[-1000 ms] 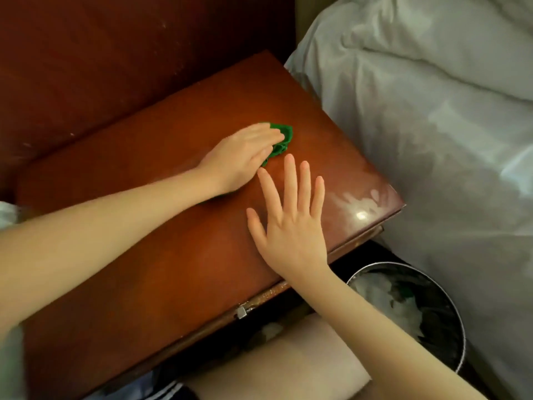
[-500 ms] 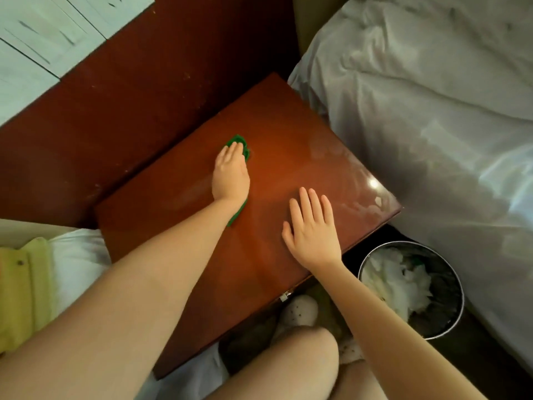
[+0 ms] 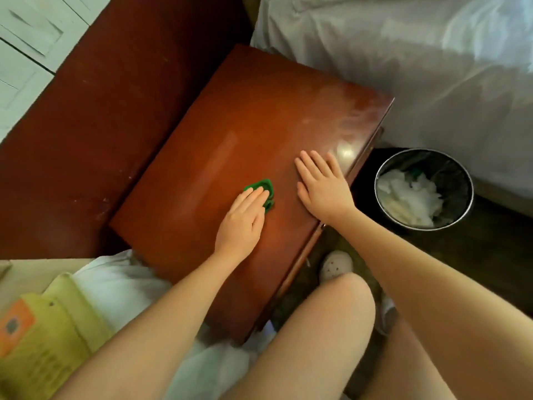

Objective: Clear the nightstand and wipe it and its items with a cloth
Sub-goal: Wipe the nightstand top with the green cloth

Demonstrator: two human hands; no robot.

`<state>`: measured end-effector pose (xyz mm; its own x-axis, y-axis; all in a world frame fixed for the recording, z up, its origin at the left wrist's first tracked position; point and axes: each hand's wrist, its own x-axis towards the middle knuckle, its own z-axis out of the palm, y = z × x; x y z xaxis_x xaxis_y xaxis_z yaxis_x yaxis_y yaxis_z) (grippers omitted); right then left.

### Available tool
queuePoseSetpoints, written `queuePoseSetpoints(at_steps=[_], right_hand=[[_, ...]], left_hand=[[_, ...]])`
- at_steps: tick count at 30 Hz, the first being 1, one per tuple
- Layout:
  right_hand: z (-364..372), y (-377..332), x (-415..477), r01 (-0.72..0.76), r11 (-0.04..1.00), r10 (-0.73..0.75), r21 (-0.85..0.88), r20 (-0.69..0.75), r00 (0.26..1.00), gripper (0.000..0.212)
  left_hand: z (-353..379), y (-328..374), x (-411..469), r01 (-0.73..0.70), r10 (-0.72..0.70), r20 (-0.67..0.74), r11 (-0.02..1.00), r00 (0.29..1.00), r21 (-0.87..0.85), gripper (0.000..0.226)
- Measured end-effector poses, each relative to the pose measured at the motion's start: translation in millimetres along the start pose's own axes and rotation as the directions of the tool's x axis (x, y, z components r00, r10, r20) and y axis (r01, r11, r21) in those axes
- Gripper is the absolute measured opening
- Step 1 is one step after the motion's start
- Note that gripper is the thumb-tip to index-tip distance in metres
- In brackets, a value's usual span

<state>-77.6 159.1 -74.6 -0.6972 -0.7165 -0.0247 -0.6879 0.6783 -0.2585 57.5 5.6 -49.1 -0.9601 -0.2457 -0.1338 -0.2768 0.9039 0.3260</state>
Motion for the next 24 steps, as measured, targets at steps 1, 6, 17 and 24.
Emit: queuePoseSetpoints(at_steps=[1, 6, 17, 24], right_hand=[[1, -16, -15, -0.006, 1.0, 0.006, 0.007, 0.044, 0.999, 0.059], [6, -96, -87, -0.103, 0.992, 0.087, 0.073, 0.201, 0.976, 0.053], [11, -136, -149, -0.119, 0.981, 0.102, 0.156, 0.113, 0.988, 0.049], [-35, -170, -150, -0.395, 0.052, 0.431, 0.917, 0.336, 0.837, 0.039]], left_hand=[[-1, -10, -17, 0.023, -0.023, -0.019, 1.0, 1.0, -0.016, 0.041], [-10, -41, -60, 0.17, -0.169, 0.024, 0.981, 0.985, -0.096, 0.05], [-22, -20, -108, 0.446, -0.476, 0.005, 0.821, 0.879, -0.356, 0.053], [-66, 25, -115, 0.18, -0.254, 0.028, 0.602, 0.967, -0.778, 0.023]])
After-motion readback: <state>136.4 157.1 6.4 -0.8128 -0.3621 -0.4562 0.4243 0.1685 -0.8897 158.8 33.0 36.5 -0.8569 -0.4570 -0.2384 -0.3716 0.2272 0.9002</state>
